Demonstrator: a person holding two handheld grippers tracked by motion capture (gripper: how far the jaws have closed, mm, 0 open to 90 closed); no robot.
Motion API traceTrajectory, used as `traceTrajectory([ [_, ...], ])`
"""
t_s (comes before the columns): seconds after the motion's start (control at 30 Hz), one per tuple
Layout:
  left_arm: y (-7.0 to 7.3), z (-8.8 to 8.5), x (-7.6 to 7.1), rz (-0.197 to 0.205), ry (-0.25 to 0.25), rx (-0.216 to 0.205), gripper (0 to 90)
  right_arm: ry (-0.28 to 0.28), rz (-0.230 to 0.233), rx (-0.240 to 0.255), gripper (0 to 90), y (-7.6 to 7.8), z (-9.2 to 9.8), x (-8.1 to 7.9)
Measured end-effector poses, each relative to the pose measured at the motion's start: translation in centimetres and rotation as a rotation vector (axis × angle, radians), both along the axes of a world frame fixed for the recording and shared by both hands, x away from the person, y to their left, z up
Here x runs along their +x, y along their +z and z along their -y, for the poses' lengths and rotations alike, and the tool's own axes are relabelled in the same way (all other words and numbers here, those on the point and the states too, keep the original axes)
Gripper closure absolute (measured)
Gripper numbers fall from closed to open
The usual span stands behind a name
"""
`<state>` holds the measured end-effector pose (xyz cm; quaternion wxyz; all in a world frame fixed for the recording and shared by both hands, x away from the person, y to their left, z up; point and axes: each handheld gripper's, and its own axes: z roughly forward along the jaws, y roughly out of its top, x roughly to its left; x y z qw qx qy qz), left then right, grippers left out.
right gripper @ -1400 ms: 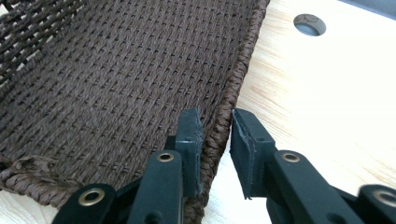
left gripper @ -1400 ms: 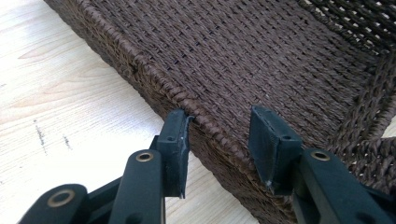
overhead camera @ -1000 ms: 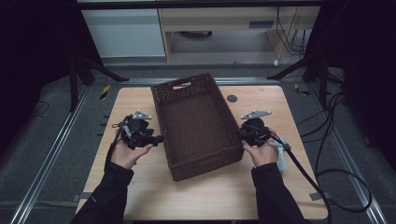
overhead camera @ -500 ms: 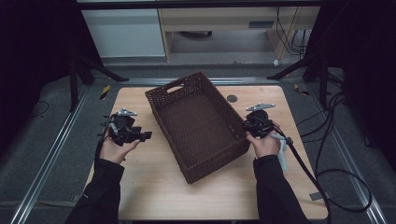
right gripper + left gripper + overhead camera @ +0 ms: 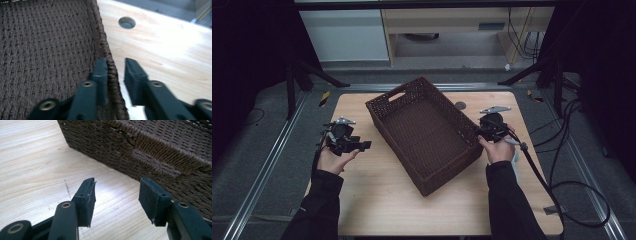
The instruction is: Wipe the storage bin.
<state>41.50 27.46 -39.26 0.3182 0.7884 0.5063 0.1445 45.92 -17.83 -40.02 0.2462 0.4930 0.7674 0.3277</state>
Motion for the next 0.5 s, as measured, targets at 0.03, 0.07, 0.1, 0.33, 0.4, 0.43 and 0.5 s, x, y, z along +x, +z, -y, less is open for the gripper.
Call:
traceTrajectory([
  [0.03, 0.0, 0.0, 0.0, 0.000, 0.001, 0.000, 46.3, 0.003, 0.007, 0.009, 63.3, 0.3, 0.1, -0.4],
  [0.07, 0.0, 0.0, 0.0, -0.001, 0.001, 0.000, 46.3, 0.006, 0.021, 0.017, 59.4, 0.8, 0.2, -0.9],
  [0.1, 0.0, 0.0, 0.0, -0.001, 0.002, 0.001, 46.3, 0.006, 0.027, 0.024, 57.4, 1.1, 0.2, -1.4],
  [0.33, 0.1, -0.2, -0.1, 0.007, 0.012, -0.002, 46.3, 0.022, 0.017, 0.051, 45.4, 1.8, 0.1, -4.6],
  [0.4, 0.1, -0.3, 0.0, 0.006, 0.012, -0.002, 46.3, 0.027, 0.013, 0.045, 44.4, 1.6, -0.1, -5.2],
  [0.43, 0.1, -0.3, 0.0, 0.005, 0.013, -0.001, 46.3, 0.028, 0.010, 0.049, 44.1, 1.5, -0.1, -5.4],
  [0.5, 0.1, -0.3, 0.0, 0.004, 0.013, -0.001, 46.2, 0.027, 0.008, 0.056, 43.8, 1.4, -0.2, -5.6],
])
